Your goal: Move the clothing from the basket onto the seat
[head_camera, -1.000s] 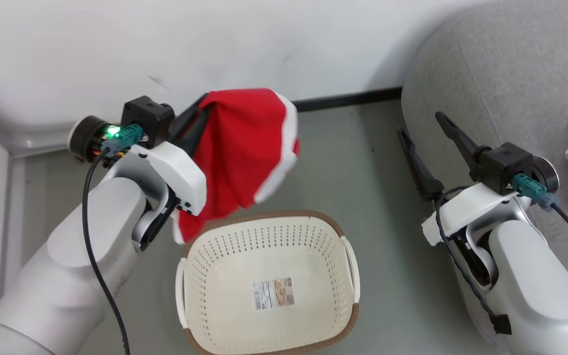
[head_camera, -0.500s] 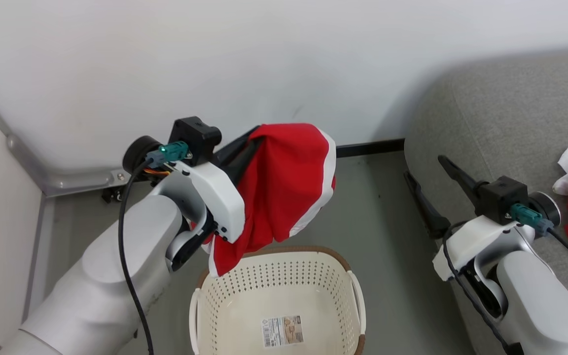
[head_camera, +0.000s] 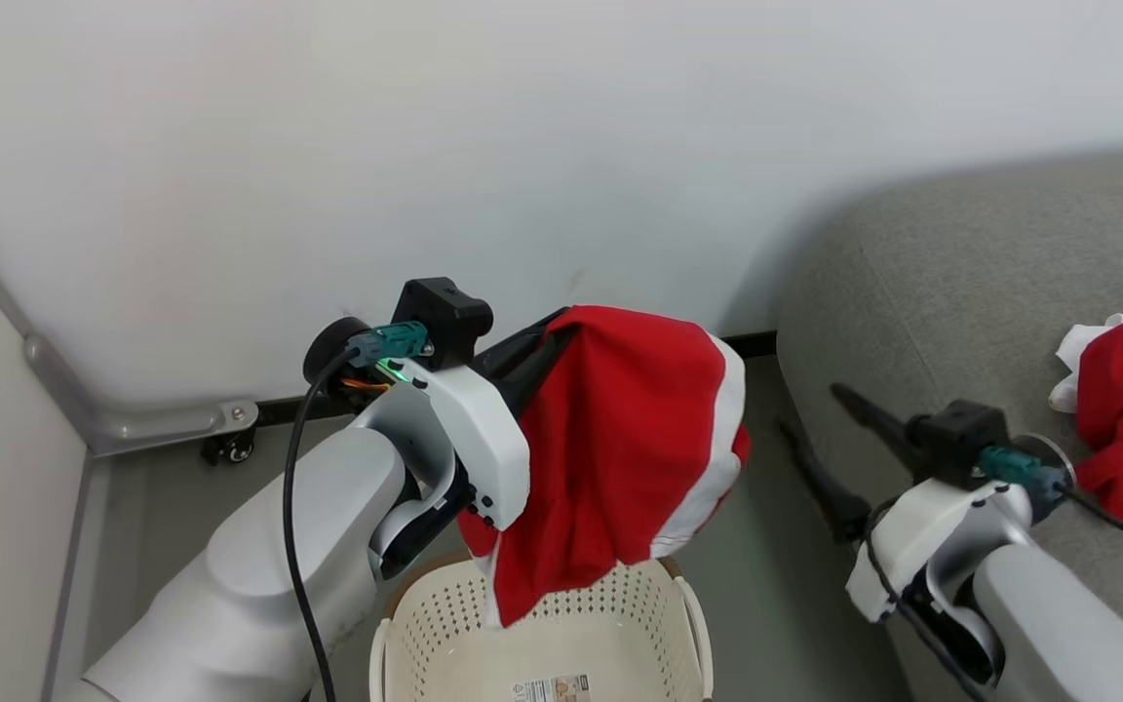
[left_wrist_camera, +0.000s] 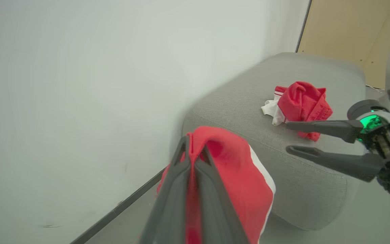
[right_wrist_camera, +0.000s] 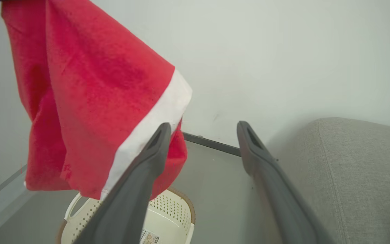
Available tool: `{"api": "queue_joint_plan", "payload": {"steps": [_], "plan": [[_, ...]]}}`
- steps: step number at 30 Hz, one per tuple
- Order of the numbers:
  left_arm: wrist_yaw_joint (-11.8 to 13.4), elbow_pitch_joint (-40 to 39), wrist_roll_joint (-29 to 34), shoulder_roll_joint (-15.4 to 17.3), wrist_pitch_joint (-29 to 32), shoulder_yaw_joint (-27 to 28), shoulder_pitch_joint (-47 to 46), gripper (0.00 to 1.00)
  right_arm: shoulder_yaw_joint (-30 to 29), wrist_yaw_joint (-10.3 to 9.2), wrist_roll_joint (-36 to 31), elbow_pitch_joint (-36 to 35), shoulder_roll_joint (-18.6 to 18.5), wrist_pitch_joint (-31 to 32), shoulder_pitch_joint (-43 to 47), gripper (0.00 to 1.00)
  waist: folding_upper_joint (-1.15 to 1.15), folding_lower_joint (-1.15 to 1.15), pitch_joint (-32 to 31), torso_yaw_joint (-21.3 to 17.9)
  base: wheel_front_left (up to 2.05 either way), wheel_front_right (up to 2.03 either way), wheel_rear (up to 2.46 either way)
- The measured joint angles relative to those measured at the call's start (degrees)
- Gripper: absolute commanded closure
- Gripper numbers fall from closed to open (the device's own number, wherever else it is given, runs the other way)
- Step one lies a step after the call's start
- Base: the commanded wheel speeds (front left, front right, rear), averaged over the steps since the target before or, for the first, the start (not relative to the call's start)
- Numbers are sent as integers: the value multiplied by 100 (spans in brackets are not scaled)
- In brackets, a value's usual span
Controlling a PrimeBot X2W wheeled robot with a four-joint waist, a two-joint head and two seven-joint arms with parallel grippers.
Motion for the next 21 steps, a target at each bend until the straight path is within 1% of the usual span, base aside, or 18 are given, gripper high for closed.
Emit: {"api": "queue_joint_plan", "payload": {"steps": [6, 10, 17, 21], "plan": [[8, -122, -40, -33, 57, -24, 55, 100, 619, 0, 503, -73, -118, 100, 13, 0, 0, 0, -114, -85, 0, 0, 0], [27, -213, -40, -68, 118, -53, 55, 100, 932, 0, 783, -83, -290, 183, 8, 0, 0, 0, -165, -106, 0, 0, 0], [88, -393, -40, -122, 210, -91, 55, 100, 1283, -1, 1180, -79, -555, 201, -274, 0, 0, 0, -173, -25, 0, 0, 0], [103, -461, -40, -112, 253, -101, 55, 100, 1600, -1, 1605, -87, -554, 249, -399, 0, 0, 0, -167, 48, 0, 0, 0]]}}
